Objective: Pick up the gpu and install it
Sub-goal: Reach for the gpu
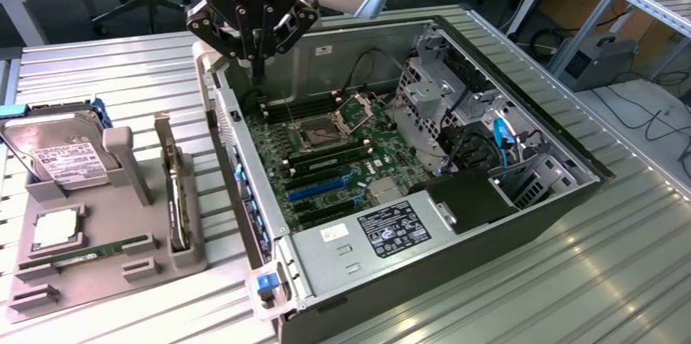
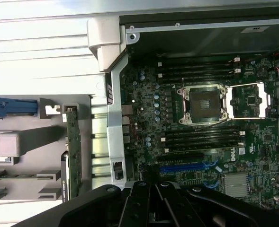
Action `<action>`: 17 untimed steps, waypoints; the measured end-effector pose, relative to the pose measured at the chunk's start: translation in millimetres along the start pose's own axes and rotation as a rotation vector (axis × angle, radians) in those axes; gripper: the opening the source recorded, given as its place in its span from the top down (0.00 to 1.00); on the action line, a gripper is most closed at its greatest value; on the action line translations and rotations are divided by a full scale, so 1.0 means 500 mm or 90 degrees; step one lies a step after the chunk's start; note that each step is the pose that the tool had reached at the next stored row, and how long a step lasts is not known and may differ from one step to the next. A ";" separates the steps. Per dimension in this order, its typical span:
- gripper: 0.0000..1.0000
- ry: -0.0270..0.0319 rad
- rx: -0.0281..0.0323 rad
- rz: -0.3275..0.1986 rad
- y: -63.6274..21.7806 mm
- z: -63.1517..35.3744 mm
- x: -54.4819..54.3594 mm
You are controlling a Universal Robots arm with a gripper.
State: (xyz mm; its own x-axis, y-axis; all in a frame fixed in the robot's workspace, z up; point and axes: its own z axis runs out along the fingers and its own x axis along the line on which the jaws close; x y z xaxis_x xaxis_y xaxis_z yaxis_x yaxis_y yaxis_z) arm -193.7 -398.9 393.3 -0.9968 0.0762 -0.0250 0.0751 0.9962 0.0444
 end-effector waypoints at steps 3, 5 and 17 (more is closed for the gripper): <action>0.89 0.0000 0.0000 0.000 0.000 0.000 0.003; 0.89 0.0000 0.0000 0.000 0.000 0.000 0.005; 0.89 0.0000 0.0001 0.000 -0.001 -0.001 0.017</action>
State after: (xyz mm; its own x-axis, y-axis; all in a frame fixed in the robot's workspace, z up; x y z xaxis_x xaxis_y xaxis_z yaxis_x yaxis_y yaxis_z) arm -202.0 -398.9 393.3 -0.9968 0.0762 -0.0249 0.0751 0.9962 0.0443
